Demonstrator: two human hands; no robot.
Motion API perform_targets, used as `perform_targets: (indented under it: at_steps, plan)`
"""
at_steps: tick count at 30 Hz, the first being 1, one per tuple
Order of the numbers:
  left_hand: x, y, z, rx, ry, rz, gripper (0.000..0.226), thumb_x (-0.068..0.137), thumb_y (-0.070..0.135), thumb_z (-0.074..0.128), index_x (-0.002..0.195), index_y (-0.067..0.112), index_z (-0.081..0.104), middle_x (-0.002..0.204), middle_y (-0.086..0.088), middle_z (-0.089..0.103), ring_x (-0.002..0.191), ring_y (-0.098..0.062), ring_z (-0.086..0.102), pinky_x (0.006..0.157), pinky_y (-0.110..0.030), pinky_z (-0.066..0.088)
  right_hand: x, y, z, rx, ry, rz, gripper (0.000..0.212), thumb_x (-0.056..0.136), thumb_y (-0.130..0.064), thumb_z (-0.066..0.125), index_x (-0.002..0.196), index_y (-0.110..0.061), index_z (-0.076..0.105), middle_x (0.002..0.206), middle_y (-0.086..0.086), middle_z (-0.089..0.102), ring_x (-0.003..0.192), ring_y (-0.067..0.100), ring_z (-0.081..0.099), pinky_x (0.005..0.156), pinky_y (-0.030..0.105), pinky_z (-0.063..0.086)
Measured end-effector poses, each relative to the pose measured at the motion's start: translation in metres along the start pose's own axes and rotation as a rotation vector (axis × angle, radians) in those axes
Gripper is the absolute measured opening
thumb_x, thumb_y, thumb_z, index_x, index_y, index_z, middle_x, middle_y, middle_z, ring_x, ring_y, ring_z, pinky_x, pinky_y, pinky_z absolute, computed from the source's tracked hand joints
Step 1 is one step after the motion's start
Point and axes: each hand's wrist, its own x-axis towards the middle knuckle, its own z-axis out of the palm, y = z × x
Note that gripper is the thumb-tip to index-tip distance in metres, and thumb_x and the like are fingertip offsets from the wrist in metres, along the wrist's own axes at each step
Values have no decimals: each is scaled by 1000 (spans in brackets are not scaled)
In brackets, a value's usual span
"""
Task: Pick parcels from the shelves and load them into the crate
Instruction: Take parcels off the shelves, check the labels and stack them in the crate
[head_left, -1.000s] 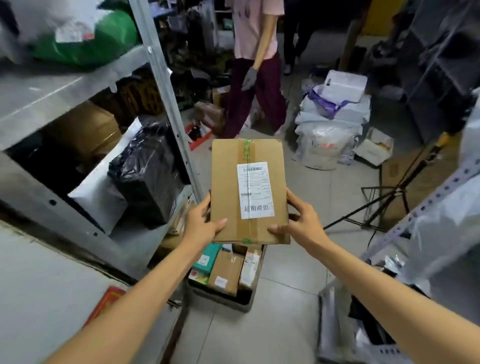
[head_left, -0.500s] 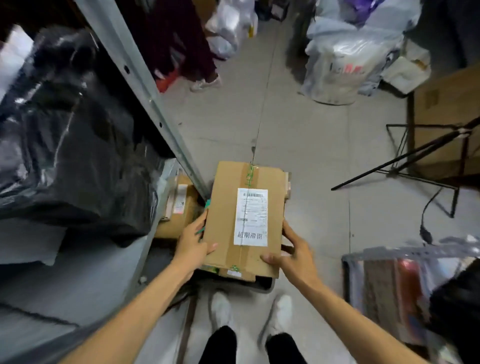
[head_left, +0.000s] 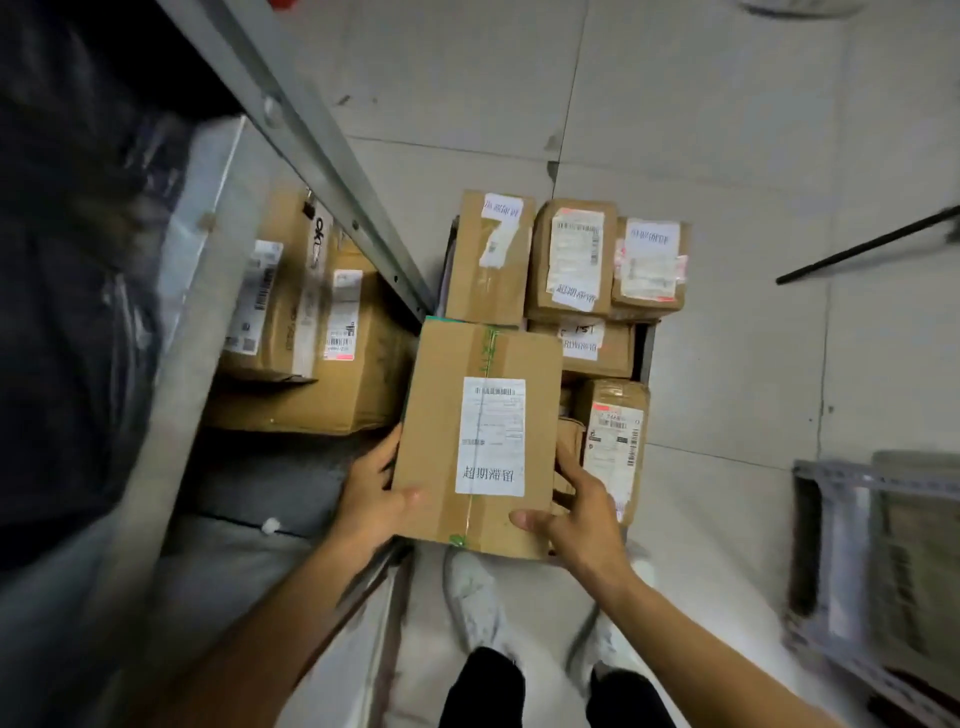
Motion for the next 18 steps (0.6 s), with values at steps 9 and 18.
perform_targets:
  at_steps: [9, 18]
  plan:
    - [47, -25, -2, 7, 35, 39, 89, 78, -25, 57, 146, 29, 39, 92, 36, 63, 85, 21, 60, 65, -7, 49, 44, 26, 25, 34, 40, -35, 93, 66, 8, 79, 143, -33, 45, 128, -18, 61, 122, 12, 56, 96, 29, 52]
    - [57, -11, 2, -12, 79, 39, 87, 78, -20, 63, 144, 33, 42, 105, 25, 57, 109, -6, 55, 95, -30, 48, 55, 11, 22, 3, 43, -22, 101, 64, 7, 82, 141, -43, 39, 115, -47, 52, 121, 10, 55, 100, 37, 51]
